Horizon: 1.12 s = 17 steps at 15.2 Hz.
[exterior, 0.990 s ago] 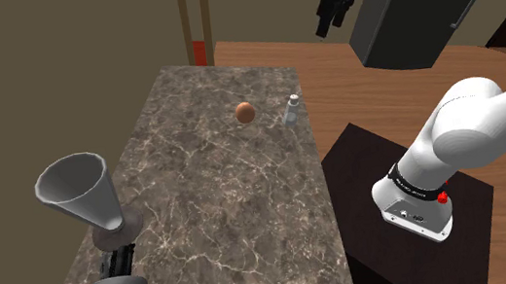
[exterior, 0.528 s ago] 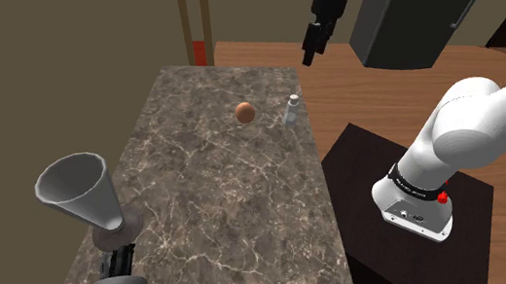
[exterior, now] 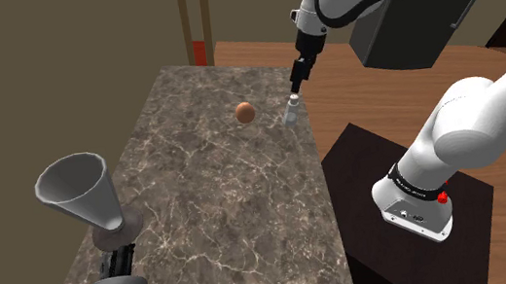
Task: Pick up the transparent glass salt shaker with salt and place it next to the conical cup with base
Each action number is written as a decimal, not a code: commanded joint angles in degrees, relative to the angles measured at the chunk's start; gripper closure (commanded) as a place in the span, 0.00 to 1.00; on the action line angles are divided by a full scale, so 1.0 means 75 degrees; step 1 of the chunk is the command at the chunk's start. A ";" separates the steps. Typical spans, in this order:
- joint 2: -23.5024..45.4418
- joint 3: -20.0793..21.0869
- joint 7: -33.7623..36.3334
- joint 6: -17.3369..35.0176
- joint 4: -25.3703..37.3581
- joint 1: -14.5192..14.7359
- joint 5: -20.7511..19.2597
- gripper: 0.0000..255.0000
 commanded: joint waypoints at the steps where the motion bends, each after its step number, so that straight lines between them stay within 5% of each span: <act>1: 0.0514 -0.0076 -0.0234 0.0524 -0.0053 0.0048 0.0040 0.00; 9: 0.1068 -0.0086 -0.0315 0.1452 -0.0430 0.0117 0.0162 0.00; 17: 0.1067 -0.0086 -0.0315 0.1451 -0.0430 0.0117 0.0162 0.00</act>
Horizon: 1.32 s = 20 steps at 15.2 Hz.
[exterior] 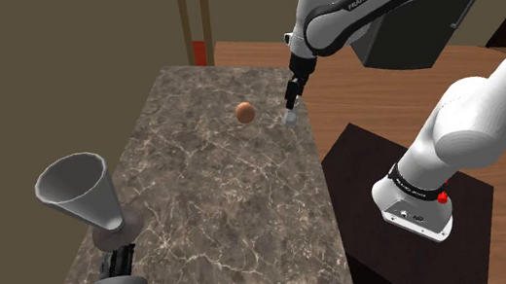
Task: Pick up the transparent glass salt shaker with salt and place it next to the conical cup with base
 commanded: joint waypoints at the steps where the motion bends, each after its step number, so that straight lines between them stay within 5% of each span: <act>1: 0.0000 0.0000 0.0000 0.0000 0.0000 0.0000 0.0000 1.00; 10: 0.0001 0.0000 0.0000 0.0001 0.0000 0.0000 0.0000 1.00; 20: -0.0711 0.0056 0.0161 -0.1214 0.0511 -0.0055 -0.0131 1.00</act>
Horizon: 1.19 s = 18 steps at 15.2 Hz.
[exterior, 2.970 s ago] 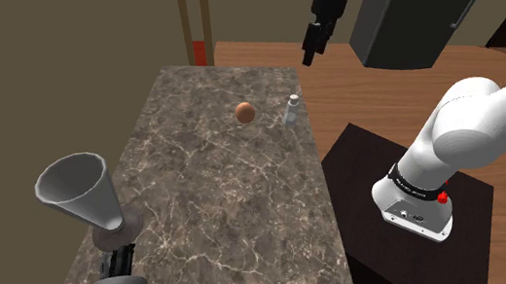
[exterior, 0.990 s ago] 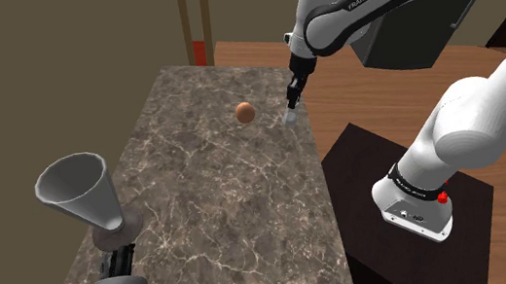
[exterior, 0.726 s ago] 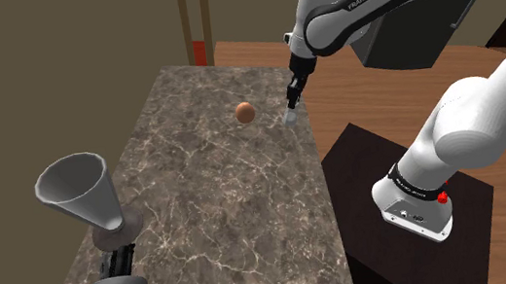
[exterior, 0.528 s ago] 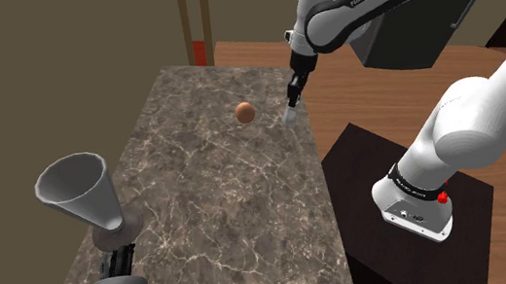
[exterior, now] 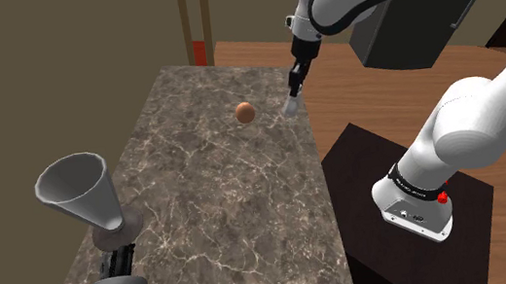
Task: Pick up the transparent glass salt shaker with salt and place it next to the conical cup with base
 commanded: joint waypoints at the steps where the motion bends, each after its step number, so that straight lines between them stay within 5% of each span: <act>1: -0.0126 -0.0003 0.0010 -0.0242 0.0112 -0.0018 -0.0026 1.00; 18: -0.0776 0.0064 0.0180 -0.2152 0.1379 -0.0043 -0.0104 1.00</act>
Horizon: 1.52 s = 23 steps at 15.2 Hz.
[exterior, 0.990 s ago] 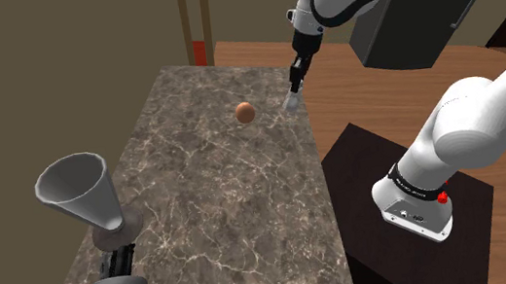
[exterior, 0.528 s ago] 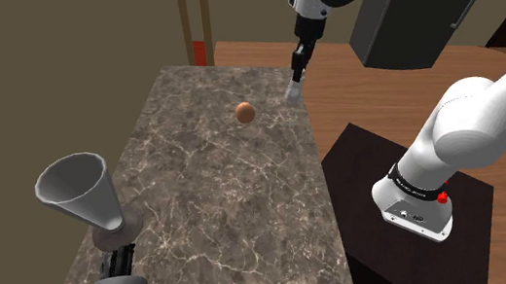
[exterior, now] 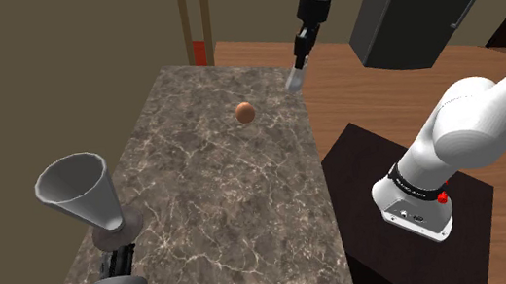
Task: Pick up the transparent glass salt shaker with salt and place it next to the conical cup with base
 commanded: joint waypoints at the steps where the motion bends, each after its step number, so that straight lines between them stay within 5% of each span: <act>1: -0.0033 0.0005 0.0015 -0.0215 0.0180 0.0000 -0.0003 1.00; 23: -0.0017 0.0044 0.0155 -0.2474 0.2459 0.0025 -0.0001 1.00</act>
